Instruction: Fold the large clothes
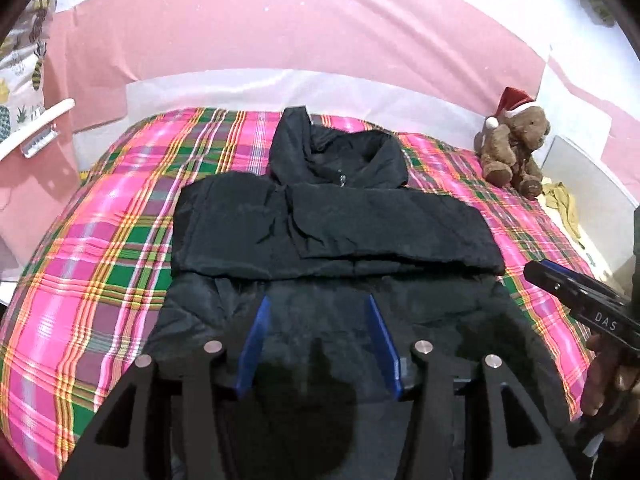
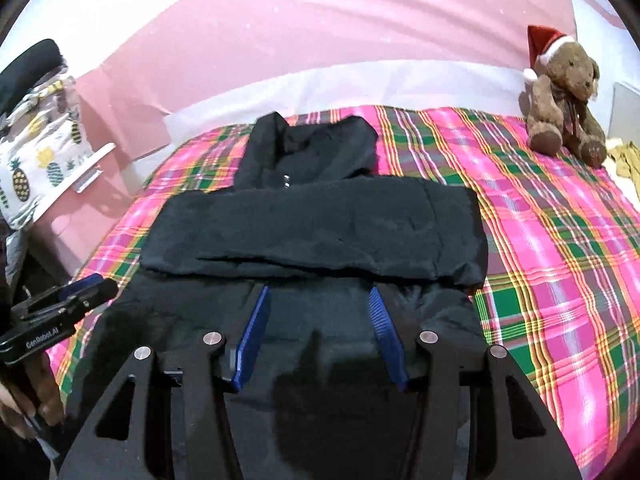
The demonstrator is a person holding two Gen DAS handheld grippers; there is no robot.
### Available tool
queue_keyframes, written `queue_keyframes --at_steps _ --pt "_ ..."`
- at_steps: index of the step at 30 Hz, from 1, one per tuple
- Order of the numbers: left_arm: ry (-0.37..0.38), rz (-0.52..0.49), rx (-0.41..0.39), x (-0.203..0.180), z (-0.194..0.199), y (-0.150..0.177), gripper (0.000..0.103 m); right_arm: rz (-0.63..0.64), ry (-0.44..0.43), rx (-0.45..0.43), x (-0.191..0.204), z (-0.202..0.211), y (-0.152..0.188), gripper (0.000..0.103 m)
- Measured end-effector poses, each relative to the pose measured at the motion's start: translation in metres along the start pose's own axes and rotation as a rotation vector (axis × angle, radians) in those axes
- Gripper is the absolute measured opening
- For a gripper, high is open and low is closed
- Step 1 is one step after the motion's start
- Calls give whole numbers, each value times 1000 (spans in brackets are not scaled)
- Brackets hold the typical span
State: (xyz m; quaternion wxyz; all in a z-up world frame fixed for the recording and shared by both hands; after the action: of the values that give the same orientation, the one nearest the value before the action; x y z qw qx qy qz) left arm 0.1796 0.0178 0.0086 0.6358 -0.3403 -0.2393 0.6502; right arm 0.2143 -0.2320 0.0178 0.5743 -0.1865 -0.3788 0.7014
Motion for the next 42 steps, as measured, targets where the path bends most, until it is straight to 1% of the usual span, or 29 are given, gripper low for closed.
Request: queue_keyframes --at_steps 4,9,13,18,21,24,27,33,38,42 --pt "6 -5 -22 -3 15 -8 56 19 -5 -24 9 15 -7 52" --pt "7 -30 -43 -6 20 -26 59 17 -21 -33 13 19 -21 53" --pt "1 -47 -50 -6 13 -46 59 34 -29 -39 15 17 -38 54" --pt "-4 -84 -66 -6 -2 -81 62 50 -35 -45 16 3 -75 55" --pt "-13 -113 -80 -5 -17 -105 64 52 -23 -41 12 -9 -95 56" --pt "-5 -116 -81 -3 -37 -127 65 56 -27 -29 6 -30 -118 56" --pt "-14 -110 -64 3 -68 -146 65 46 -36 -6 -4 -61 -140 56" --pt "-69 -87 -9 23 -151 -176 66 42 -15 66 -23 -131 -166 56" --pt "-89 -67 38 36 -221 -202 66 39 26 126 -44 -198 -181 56" --pt "-86 -43 81 40 -277 -216 66 5 40 146 -69 -252 -201 56"
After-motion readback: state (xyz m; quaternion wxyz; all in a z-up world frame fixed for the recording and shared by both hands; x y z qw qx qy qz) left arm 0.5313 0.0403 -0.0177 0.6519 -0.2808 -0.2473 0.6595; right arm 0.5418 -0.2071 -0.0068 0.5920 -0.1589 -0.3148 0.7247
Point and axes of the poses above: each gripper's, at about its wrist camera, not at the fingertips, and z roughly against the way its jaws point, x to its left, y to its underside, the point moved 4 cm from there along -z, roughly the way its jaws point, and after that the axes turned 2 degrees about -y, right-handed, at the moved point
